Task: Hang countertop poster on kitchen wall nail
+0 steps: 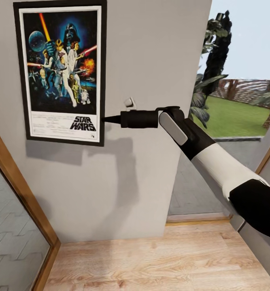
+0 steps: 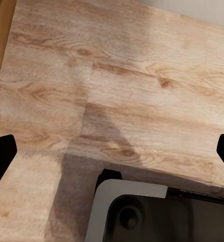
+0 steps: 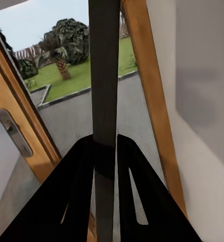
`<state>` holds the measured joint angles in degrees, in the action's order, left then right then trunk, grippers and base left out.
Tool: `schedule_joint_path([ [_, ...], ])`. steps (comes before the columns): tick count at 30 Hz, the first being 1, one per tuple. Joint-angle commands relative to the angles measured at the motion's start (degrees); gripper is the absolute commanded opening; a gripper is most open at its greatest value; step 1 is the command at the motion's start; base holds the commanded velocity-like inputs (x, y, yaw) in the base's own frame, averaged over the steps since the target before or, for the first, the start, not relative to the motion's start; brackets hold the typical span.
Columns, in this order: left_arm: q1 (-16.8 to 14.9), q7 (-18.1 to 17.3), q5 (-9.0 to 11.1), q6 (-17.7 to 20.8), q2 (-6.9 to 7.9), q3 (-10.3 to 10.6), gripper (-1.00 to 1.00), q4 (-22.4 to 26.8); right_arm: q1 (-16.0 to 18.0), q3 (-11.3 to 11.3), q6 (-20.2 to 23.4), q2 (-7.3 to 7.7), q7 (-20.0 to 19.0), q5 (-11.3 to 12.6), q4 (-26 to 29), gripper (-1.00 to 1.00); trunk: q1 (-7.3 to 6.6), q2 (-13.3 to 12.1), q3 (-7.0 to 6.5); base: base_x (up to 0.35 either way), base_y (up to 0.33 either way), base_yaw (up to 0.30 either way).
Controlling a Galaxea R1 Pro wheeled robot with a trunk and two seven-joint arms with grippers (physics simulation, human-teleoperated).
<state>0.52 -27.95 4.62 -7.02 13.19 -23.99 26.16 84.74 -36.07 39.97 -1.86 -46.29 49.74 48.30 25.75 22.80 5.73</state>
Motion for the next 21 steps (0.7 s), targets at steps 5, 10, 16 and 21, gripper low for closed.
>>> schedule_joint_path([
  [5, 0.01, -0.35, 0.48, 0.03, 0.00, -0.08, 1.00, 0.07, 0.13, -0.08, -1.28, -0.18, -0.05, 0.50, -0.22, -1.00, 0.04, 0.12, 0.11, 0.065, 0.000, 0.000],
  [10, 0.01, -0.35, 0.48, -0.05, 0.00, -0.09, 1.00, 0.07, 0.12, -0.11, -1.78, -0.25, -0.03, 0.54, -0.04, -1.00, 0.04, 0.12, 0.11, 0.033, 0.000, 0.000],
  [16, 0.01, -0.35, 0.48, -0.09, 0.00, -0.09, 1.00, 0.06, 0.13, -0.21, -2.08, -0.59, -0.03, 0.53, 0.32, -1.00, 0.04, 0.12, 0.11, 0.005, 0.000, 0.000],
  [21, 0.01, -0.35, 0.48, -0.09, 0.00, -0.10, 1.00, 0.07, 0.14, -0.25, -2.09, -0.66, -0.03, 0.50, 0.37, -1.00, 0.04, 0.12, 0.11, 0.056, 0.000, 0.000],
])
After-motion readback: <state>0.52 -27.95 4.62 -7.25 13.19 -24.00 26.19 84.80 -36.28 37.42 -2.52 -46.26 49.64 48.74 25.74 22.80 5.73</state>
